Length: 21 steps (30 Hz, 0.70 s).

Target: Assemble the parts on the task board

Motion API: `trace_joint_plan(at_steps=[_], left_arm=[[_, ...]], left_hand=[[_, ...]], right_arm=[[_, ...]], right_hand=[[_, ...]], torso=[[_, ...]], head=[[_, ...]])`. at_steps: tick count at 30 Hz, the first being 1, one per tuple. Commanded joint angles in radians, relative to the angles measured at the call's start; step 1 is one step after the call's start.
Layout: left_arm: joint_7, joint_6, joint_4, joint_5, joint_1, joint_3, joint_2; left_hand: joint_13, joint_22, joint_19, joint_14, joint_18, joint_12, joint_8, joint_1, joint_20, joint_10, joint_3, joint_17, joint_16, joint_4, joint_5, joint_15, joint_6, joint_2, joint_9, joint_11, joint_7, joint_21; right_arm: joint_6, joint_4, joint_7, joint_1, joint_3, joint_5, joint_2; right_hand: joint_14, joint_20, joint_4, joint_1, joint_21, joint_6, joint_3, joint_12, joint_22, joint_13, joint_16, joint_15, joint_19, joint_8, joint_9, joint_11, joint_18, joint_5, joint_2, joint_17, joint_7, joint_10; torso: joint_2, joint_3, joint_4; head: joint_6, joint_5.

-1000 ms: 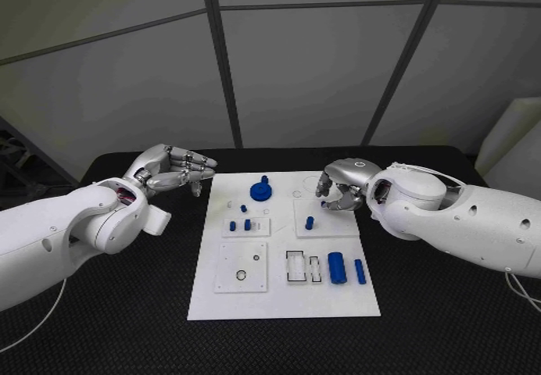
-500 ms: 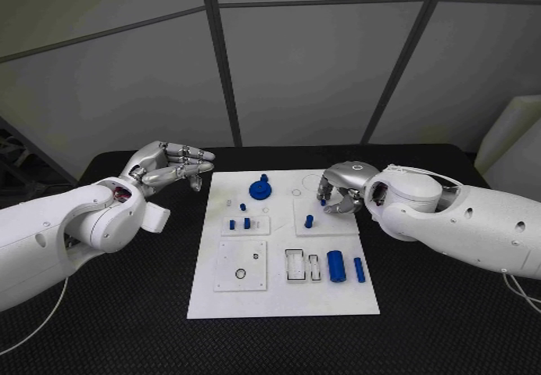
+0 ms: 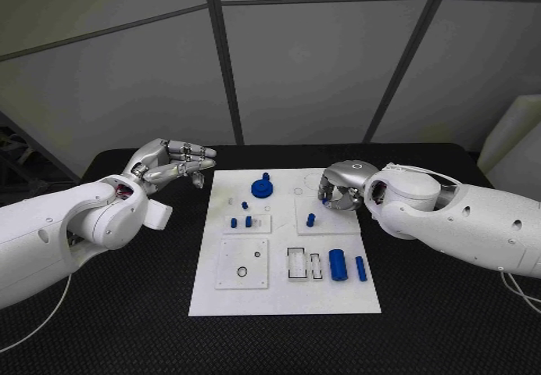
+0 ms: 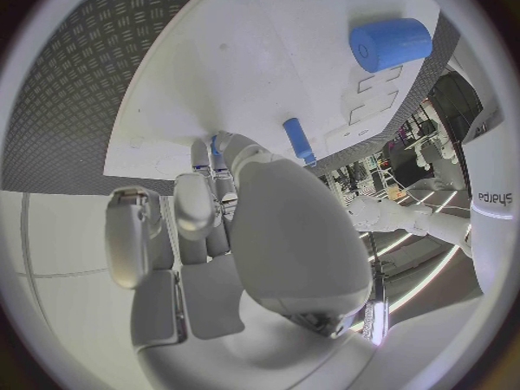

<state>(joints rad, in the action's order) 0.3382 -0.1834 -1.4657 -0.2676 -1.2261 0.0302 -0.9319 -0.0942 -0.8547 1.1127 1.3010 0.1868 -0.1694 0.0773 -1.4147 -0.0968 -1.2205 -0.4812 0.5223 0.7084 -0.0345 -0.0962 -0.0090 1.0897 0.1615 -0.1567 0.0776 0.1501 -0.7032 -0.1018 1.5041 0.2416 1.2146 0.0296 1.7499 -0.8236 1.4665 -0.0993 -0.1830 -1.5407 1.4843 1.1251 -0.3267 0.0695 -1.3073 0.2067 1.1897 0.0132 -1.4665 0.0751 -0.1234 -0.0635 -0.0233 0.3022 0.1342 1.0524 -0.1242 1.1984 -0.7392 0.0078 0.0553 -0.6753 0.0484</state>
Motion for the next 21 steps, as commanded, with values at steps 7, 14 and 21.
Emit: trace_joint_plan(at_steps=[7,14,21], left_arm=[[0.011,0.010,0.000,0.013,-0.001,0.001,0.000],[0.007,0.014,0.001,0.013,-0.001,0.001,0.000],[0.006,0.014,0.004,0.013,-0.001,0.001,-0.001]], left_hand=[[-0.001,0.002,-0.005,-0.008,-0.004,0.006,-0.008,0.008,0.000,0.011,0.006,-0.002,-0.007,0.000,-0.005,0.002,-0.005,-0.007,0.002,0.000,0.001,0.005],[-0.002,0.003,-0.005,-0.008,-0.004,0.006,-0.008,0.007,0.000,0.012,0.005,-0.003,-0.008,0.000,-0.005,0.002,-0.005,-0.007,0.002,0.000,0.001,0.006],[-0.002,0.003,-0.005,-0.008,-0.004,0.006,-0.008,0.007,0.000,0.012,0.005,-0.003,-0.009,-0.001,-0.006,0.002,-0.006,-0.008,0.002,0.001,0.001,0.007]], right_arm=[[0.028,-0.002,0.001,-0.001,-0.001,0.001,0.006],[-0.042,0.013,-0.005,-0.002,-0.001,0.007,0.005],[-0.100,0.033,-0.004,-0.003,-0.001,0.014,-0.005]], right_hand=[[0.024,0.019,0.041,-0.005,0.027,0.038,-0.017,-0.003,-0.205,-0.010,0.021,0.016,-0.071,0.015,-0.012,0.012,0.005,0.009,-0.030,0.013,0.009,0.047],[0.025,0.021,0.053,-0.004,0.032,0.042,-0.021,-0.004,-0.211,-0.014,0.026,0.017,-0.074,0.015,-0.014,0.013,0.007,0.009,-0.032,0.016,0.010,0.053],[0.024,0.022,0.060,-0.001,0.033,0.044,-0.023,-0.006,-0.212,-0.016,0.025,0.018,-0.075,0.014,-0.015,0.013,0.007,0.010,-0.031,0.013,0.010,0.056]], torso=[[0.001,0.0003,-0.0003],[0.002,0.0005,-0.0001],[0.002,0.0003,-0.0002]], head=[[-0.003,0.001],[-0.004,0.003],[-0.003,0.005]])
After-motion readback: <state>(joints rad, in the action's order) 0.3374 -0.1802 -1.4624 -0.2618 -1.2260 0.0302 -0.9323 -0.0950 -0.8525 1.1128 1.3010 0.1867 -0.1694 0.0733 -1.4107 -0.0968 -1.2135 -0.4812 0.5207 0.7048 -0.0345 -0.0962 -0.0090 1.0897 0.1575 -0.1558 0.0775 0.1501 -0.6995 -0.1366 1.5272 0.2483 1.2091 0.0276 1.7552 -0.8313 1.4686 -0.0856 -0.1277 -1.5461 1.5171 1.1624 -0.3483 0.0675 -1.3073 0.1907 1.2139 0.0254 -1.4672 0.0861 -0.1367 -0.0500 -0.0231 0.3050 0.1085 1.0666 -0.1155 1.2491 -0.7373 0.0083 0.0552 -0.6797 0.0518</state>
